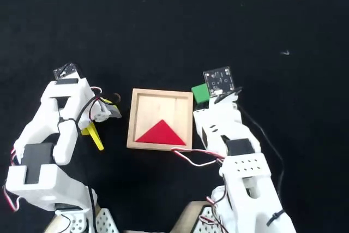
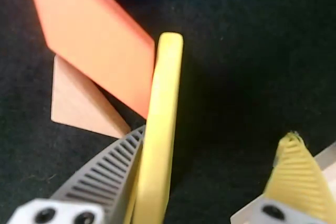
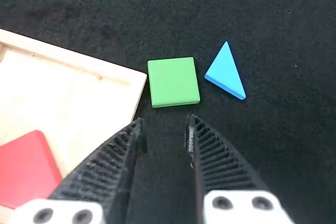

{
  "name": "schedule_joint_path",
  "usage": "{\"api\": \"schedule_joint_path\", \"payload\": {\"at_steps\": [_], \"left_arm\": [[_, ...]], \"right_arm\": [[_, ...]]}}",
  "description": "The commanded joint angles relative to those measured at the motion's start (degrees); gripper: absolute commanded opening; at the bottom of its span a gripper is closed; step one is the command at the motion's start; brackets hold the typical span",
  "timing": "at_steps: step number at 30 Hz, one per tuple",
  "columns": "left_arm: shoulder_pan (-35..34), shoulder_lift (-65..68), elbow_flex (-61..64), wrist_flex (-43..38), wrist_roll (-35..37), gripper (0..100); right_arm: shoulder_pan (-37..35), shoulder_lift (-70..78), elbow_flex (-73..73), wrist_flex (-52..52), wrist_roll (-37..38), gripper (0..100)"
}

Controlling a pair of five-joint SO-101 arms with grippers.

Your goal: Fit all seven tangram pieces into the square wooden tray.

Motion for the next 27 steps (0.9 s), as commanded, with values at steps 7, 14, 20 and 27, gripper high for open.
{"api": "schedule_joint_path", "payload": {"at_steps": [7,14,20,27], "left_arm": [[-3.03,-0.97,-3.47,3.60,-0.70,27],[-2.95,-6.15,-3.12,7.12,-3.69,23],[-2.42,-6.68,-2.07,7.12,-4.40,23],[-2.77,-6.68,-1.98,7.21,-4.40,15]], "right_arm": [[-0.88,0.04,-0.57,-1.41,0.70,13.8],[-0.79,0.31,-0.22,-3.25,0.70,13.8],[-0.79,0.31,-0.13,-3.25,0.70,13.8],[-0.79,0.31,-0.13,-3.25,0.70,13.7]]}}
